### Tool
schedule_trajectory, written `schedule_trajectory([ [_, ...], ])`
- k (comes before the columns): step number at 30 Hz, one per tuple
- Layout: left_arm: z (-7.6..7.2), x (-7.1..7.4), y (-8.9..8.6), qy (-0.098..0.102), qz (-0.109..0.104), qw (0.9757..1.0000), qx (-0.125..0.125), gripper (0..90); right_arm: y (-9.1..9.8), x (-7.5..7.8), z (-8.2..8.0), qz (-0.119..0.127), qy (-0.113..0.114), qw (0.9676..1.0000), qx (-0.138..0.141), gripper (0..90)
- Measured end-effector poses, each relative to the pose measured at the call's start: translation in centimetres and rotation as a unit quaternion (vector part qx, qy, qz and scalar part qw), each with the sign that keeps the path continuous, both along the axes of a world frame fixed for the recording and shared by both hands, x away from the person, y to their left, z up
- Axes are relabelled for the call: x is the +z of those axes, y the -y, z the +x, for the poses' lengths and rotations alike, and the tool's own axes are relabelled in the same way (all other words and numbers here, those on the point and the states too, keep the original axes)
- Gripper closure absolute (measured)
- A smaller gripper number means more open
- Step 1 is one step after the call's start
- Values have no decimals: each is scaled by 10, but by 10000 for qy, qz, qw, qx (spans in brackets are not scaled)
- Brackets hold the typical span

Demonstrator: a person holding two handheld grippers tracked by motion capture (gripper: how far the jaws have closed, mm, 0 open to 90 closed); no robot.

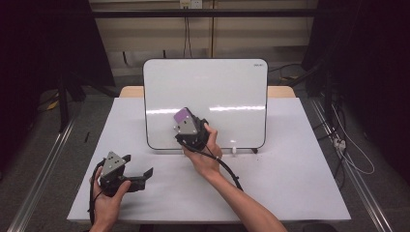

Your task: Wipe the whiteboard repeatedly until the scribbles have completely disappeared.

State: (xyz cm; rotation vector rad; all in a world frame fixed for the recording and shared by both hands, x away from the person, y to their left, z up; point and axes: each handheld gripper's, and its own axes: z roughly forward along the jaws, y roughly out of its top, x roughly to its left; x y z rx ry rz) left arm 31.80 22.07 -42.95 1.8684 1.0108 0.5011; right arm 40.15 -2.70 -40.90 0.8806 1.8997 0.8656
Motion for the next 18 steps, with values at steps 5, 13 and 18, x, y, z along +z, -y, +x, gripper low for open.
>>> schedule_trajectory([
  [5, 0, 0, 0, -4, -7, 10000, 0, 61, -2, -2, -2, -32, 79, 9999, -65, 419],
  [13, 1, 0, -1, -9, -21, 10000, -19, 61, -26, -12, -7, 14, -154, 9991, 407, 419],
  [18, 2, -2, -1, -60, -6, 10000, -31, 61, -7, -6, -9, 638, -292, 9961, 532, 418],
])
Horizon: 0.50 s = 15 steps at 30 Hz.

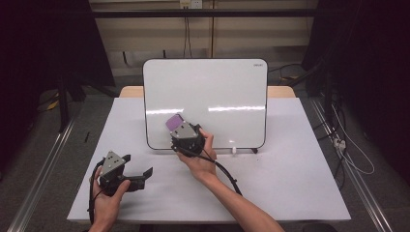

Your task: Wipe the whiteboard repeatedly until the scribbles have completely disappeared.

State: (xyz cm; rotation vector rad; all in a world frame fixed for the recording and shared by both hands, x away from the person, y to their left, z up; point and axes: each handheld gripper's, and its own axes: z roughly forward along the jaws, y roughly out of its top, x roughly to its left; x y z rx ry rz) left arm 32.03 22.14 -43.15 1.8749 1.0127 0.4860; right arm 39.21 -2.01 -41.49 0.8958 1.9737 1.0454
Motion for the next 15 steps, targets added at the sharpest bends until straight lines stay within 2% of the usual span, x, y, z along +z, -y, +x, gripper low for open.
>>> schedule_trajectory([
  [2, 0, 0, 1, -10, 13, 10000, -4, 61, 11, 3, -1, 289, -78, 9995, 31, 418],
  [7, 0, -1, 2, -17, 8, 10000, -9, 61, 36, 5, -5, 721, -258, 9970, 116, 418],
  [12, 0, -1, 1, -13, 2, 10000, 6, 61, 54, 6, -9, 1222, -406, 9915, 180, 418],
  [15, 0, -1, 2, -4, -10, 10000, 6, 61, 63, 5, -12, 1369, -441, 9895, 146, 418],
])
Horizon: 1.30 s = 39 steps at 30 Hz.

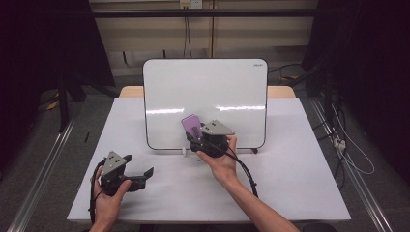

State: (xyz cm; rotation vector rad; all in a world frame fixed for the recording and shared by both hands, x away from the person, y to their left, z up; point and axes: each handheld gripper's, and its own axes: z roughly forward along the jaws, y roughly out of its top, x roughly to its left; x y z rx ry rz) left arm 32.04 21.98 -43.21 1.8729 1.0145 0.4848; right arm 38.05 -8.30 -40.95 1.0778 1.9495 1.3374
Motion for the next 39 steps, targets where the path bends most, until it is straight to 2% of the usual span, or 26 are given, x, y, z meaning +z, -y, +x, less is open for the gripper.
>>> schedule_trajectory([
  [8, -1, 1, 2, 25, 0, 10000, 0, 61, 18, -3, -11, 157, 72, 9998, 58, 418],
  [16, 1, 2, 3, 38, -101, 9999, 49, 72, 37, -7, -26, 300, 124, 9991, 261, 418],
  [22, 3, 7, 7, 98, -194, 9998, -10, 73, 47, -9, -36, 643, 174, 9971, 375, 418],
  [25, 3, 12, 10, 158, -385, 9991, -62, 73, 50, -9, -40, 864, 153, 9953, 420, 418],
  [29, 1, 18, 19, 241, -538, 9980, -228, 73, 50, -10, -46, 846, 209, 9946, 559, 418],
  [33, 2, 23, 34, 193, -625, 9967, -478, 73, 50, -12, -47, 867, 211, 9939, 651, 418],
  [36, 3, 29, 46, 360, -682, 9955, -547, 71, 50, -14, -49, 981, 250, 9921, 738, 418],
  [39, 8, 35, 57, 368, -1044, 9919, -619, 52, 48, -14, -50, 1090, 281, 9903, 817, 418],
])
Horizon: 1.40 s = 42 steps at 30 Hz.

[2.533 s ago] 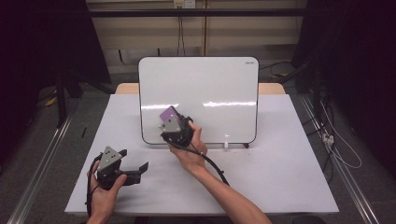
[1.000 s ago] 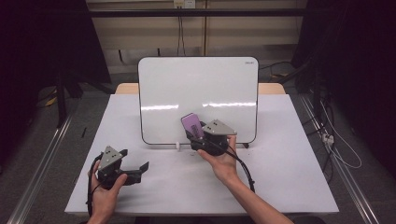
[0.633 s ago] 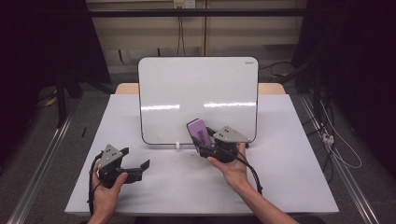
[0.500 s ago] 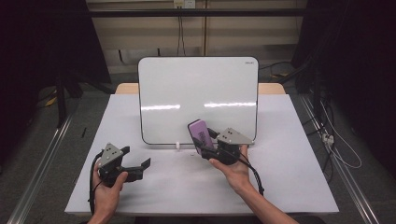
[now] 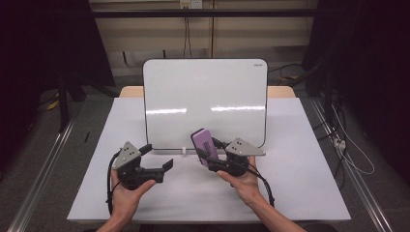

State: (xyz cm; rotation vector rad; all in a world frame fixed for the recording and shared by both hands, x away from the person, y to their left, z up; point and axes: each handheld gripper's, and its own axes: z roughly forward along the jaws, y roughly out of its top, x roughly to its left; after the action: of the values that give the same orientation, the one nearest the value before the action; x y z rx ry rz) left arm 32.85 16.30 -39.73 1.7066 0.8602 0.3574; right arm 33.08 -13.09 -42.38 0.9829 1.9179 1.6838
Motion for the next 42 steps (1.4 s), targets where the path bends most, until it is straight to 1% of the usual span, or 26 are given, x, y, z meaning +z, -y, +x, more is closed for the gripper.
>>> schedule_trajectory([
  [2, 4, 4, 8, -74, -217, 9997, -5, 60, 0, 1, -1, 95, 5, 10000, 12, 418],
  [4, 7, 7, 15, -171, -422, 9989, -58, 73, 0, 1, -2, 149, 26, 9999, 33, 418],
  [5, 9, 8, 18, -182, -534, 9984, -89, 82, -1, 1, -2, 168, 25, 9998, 50, 418],
  [7, 12, 10, 23, -124, -602, 9980, -152, 119, -1, 2, -3, 215, 56, 9997, 91, 418],
  [10, 15, 10, 31, -186, -725, 9970, -198, 163, -2, 2, -4, 300, 78, 9994, 125, 417],
  [13, 17, 9, 35, -195, -922, 9951, -294, 259, -2, 2, -4, 372, 71, 9992, 151, 418],
  [14, 17, 9, 36, -231, -997, 9942, -331, 288, -3, 2, -5, 379, 52, 9991, 157, 418],
  [15, 17, 9, 38, -244, -1063, 9934, -364, 305, -4, 1, -5, 356, 95, 9992, 167, 418],
  [16, 17, 10, 40, -234, -1046, 9935, -384, 331, -4, 1, -5, 371, 87, 9991, 172, 418],
  [17, 16, 10, 41, -212, -1082, 9932, -371, 369, -5, 1, -5, 375, 92, 9991, 153, 418],
  [19, 16, 10, 46, -168, -1179, 9922, -378, 405, -6, 1, -5, 391, 96, 9990, 169, 418],
  [21, 17, 9, 50, -196, -1174, 9922, -380, 439, -7, 0, -6, 398, 82, 9990, 160, 418],
  [23, 17, 7, 54, -234, -1214, 9916, -388, 503, -8, 0, -7, 416, 115, 9990, 150, 417],
  [24, 17, 6, 55, -281, -1238, 9911, -404, 519, -8, 0, -7, 438, 112, 9989, 160, 418],
  [26, 18, 3, 58, -332, -1224, 9910, -429, 538, -8, 0, -7, 446, 132, 9988, 157, 418],
  [27, 18, 2, 59, -366, -1260, 9904, -438, 542, -8, 0, -7, 451, 147, 9988, 141, 418],
  [28, 17, 1, 59, -377, -1284, 9901, -426, 567, -8, 0, -7, 440, 166, 9988, 140, 417],
  [29, 18, 1, 59, -394, -1300, 9899, -403, 614, -8, 0, -8, 422, 176, 9989, 143, 417],
  [30, 18, 1, 58, -453, -1350, 9889, -418, 620, -8, 0, -8, 431, 177, 9988, 139, 417],
  [31, 19, 1, 58, -473, -1361, 9887, -421, 625, -8, -1, -8, 462, 150, 9987, 143, 417],
  [36, 18, 2, 58, -454, -1301, 9897, -399, 635, -9, -1, -7, 474, 139, 9987, 148, 413],
  [39, 18, 3, 58, -465, -1231, 9904, -421, 638, -9, -1, -6, 394, 165, 9989, 205, 408],
  [41, 18, 2, 58, -481, -1223, 9903, -439, 640, -8, 0, -6, 341, 90, 9990, 258, 400],
  [42, 18, 2, 58, -473, -1188, 9909, -431, 641, -7, 0, -6, 316, 63, 9991, 275, 390],
])
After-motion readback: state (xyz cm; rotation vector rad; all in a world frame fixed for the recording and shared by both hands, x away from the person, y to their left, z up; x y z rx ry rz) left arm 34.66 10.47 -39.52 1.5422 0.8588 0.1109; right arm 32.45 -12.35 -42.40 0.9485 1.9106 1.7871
